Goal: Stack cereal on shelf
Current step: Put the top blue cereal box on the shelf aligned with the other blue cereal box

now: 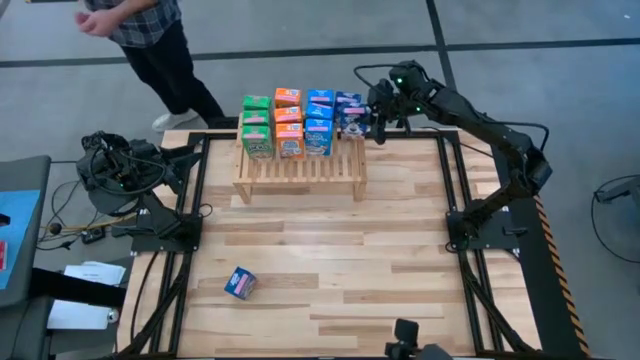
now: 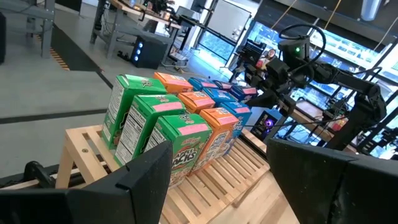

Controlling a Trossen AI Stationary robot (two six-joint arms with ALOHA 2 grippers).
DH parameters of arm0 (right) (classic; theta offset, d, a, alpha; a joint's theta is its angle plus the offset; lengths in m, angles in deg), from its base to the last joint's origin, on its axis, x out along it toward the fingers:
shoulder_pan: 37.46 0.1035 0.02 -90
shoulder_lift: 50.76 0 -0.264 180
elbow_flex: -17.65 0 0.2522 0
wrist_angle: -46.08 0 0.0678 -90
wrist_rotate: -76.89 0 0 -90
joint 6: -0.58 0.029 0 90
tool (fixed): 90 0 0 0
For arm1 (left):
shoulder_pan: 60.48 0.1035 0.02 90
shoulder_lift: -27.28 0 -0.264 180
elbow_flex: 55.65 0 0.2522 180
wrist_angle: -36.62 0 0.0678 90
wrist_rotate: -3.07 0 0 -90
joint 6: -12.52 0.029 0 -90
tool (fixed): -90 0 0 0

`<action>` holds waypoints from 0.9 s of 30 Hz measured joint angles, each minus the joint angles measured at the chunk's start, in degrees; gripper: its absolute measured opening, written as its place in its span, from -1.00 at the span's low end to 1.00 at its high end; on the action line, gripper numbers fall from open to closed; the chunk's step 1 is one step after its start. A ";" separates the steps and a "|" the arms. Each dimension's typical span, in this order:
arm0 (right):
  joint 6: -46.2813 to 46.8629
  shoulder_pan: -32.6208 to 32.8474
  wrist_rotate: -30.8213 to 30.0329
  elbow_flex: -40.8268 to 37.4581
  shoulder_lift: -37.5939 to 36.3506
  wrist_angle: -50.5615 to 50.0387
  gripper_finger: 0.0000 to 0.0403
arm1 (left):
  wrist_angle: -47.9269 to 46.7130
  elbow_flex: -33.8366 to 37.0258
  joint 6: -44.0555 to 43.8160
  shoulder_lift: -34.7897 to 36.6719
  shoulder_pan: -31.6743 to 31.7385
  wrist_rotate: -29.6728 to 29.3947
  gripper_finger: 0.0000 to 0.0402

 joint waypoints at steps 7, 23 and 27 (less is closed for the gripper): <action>-0.06 0.10 0.04 0.02 -0.02 0.22 -0.33 | 0.00 0.00 0.01 0.00 0.00 0.00 0.24; -0.11 0.08 0.21 0.02 -0.02 0.23 -0.33 | -0.22 0.00 0.03 0.00 0.00 0.00 0.24; -0.93 0.05 0.22 0.02 -0.02 -0.16 -0.33 | -0.21 0.00 -0.01 0.00 0.00 0.00 0.24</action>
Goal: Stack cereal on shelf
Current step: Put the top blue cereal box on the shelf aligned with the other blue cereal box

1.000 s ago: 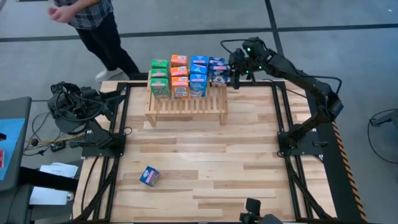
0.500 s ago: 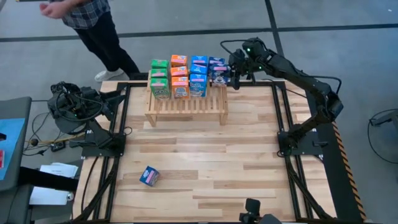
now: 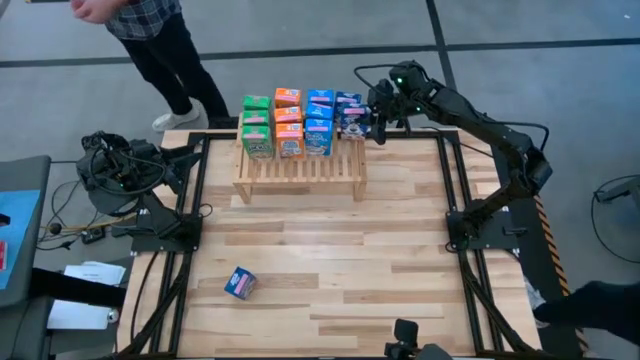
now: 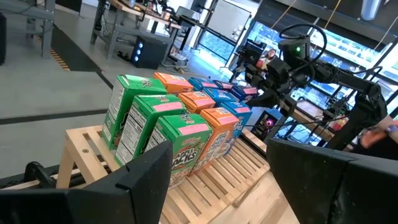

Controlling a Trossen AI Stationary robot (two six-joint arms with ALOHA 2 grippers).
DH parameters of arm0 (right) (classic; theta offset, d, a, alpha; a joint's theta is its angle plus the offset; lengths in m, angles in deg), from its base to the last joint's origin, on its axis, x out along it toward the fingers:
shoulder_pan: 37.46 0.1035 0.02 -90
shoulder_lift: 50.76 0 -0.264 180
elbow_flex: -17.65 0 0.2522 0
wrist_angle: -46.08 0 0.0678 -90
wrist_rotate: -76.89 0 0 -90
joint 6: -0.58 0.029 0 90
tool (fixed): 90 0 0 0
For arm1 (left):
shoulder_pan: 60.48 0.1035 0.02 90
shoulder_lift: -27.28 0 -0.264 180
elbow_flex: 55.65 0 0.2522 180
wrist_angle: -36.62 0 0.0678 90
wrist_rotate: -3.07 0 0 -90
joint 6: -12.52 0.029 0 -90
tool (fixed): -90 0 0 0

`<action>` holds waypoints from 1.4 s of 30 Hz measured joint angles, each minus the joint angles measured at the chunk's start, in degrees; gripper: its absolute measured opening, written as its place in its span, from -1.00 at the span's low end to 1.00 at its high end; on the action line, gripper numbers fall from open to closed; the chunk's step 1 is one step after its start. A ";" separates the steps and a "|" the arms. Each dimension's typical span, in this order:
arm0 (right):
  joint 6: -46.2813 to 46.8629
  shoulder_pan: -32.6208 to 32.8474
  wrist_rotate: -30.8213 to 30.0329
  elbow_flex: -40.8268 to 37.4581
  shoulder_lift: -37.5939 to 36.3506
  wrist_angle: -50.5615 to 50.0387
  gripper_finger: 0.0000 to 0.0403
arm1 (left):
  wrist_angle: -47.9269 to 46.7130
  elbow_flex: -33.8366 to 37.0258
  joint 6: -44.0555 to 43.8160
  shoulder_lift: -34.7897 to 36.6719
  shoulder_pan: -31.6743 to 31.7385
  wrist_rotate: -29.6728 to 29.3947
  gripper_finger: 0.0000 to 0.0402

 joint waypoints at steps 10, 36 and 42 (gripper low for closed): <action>-0.62 -0.37 0.44 0.04 0.42 -0.18 -0.33 | 0.01 0.00 -0.02 0.00 0.00 0.00 0.24; -0.55 0.47 1.53 0.08 3.61 1.74 -0.33 | -1.13 0.00 0.00 0.02 0.00 0.02 0.24; -0.46 0.98 1.60 0.04 3.61 2.12 -0.33 | -1.13 0.00 0.00 0.02 0.00 0.01 0.24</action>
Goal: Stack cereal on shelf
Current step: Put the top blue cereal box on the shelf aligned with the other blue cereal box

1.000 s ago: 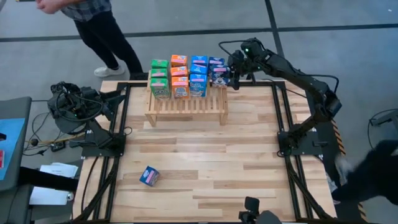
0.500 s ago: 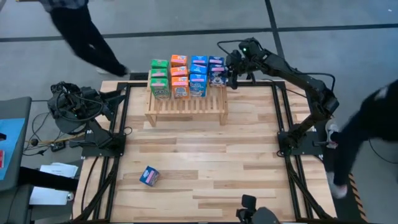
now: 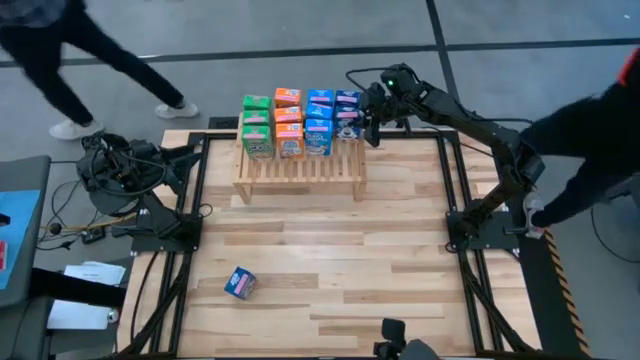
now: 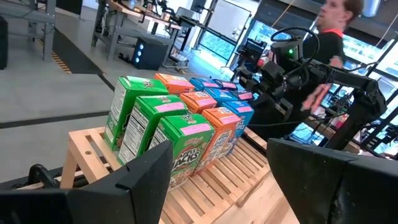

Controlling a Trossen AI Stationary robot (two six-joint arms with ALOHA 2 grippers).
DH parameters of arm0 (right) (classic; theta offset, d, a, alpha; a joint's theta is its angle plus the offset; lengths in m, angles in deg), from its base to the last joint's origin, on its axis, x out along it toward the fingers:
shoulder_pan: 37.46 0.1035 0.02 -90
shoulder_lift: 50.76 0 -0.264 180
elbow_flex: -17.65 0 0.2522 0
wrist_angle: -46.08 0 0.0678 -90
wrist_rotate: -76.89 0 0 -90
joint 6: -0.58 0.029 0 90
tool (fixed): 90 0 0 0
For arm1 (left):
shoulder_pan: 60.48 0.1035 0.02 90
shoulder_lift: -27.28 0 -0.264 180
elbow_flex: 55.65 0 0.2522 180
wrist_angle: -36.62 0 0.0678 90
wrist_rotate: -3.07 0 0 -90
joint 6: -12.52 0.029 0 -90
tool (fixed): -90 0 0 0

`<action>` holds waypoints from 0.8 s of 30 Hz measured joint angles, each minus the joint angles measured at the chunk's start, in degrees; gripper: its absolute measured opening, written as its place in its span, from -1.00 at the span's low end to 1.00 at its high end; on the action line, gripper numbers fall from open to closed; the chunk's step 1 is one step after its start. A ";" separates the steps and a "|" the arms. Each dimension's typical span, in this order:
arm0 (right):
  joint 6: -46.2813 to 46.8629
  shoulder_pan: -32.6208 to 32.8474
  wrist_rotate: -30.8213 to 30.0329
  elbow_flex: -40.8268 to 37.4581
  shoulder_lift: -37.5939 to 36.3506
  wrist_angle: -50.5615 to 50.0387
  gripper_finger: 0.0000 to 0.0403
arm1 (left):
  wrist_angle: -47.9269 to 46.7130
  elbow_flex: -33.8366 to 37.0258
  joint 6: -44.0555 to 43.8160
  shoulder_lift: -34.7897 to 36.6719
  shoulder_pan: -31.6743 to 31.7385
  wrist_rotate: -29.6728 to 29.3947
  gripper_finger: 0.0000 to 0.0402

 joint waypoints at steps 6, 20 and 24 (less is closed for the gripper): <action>-0.14 -0.03 -0.03 -0.04 0.00 0.30 -0.33 | 0.02 0.00 0.02 0.00 0.00 0.01 0.24; 0.42 0.70 -1.81 0.34 0.31 0.05 0.15 | -0.28 0.00 0.04 0.00 -0.01 0.00 0.24; 0.43 0.66 -1.83 3.42 0.17 -1.06 0.27 | -0.31 0.00 0.04 0.00 0.00 0.01 0.24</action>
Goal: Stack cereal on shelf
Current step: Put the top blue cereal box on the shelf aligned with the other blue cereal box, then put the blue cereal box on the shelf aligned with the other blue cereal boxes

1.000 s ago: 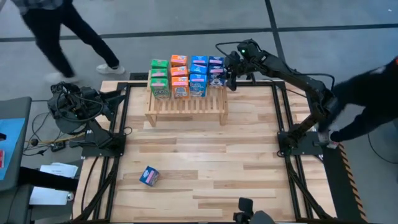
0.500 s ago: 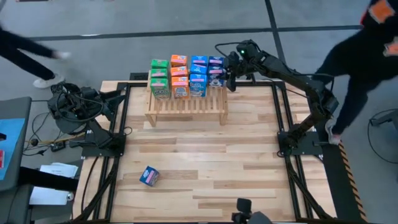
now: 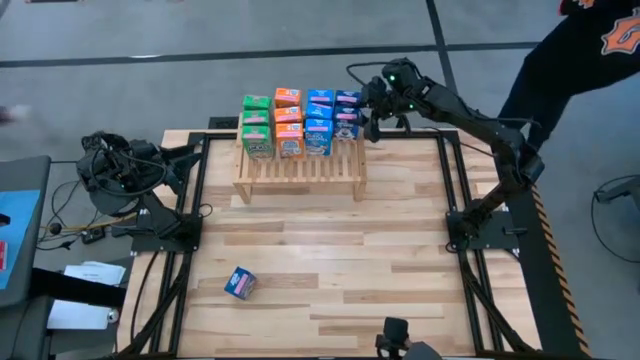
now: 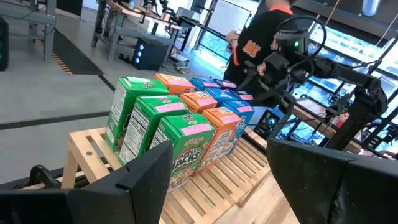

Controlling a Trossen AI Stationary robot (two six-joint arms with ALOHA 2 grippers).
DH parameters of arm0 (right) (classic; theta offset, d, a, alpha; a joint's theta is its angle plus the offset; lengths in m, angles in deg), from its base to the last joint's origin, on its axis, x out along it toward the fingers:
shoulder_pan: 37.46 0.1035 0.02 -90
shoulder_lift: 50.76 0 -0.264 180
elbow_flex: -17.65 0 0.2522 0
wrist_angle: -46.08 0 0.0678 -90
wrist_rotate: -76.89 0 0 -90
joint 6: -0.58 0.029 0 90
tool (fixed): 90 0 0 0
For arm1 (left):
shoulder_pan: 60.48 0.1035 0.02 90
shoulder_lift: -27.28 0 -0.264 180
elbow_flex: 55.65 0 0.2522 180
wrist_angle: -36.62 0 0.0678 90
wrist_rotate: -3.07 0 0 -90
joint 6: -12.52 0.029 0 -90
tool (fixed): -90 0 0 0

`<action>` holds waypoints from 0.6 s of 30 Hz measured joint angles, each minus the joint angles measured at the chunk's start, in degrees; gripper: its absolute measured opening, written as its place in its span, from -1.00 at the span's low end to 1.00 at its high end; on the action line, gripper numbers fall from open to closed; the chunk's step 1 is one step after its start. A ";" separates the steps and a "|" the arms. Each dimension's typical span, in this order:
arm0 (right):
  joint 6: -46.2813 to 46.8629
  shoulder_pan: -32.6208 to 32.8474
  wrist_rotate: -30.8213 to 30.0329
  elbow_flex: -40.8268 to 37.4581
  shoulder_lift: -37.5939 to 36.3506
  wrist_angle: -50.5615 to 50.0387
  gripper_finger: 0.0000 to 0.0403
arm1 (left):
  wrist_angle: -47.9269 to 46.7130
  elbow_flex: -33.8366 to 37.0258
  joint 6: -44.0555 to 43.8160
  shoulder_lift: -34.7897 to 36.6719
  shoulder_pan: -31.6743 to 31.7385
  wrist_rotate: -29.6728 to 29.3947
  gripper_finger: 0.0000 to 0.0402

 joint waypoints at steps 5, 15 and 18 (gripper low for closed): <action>-0.09 -0.11 0.00 4.14 -0.02 -6.38 0.29 | 0.00 0.00 0.00 0.00 0.00 -0.01 0.24; -4.73 0.07 -4.60 22.55 0.00 -26.96 0.30 | 3.19 -0.02 5.15 0.00 0.00 8.05 0.24; -4.30 0.42 -4.54 28.38 -0.04 -33.60 0.30 | 9.72 -0.02 9.01 -0.08 -0.01 14.89 0.24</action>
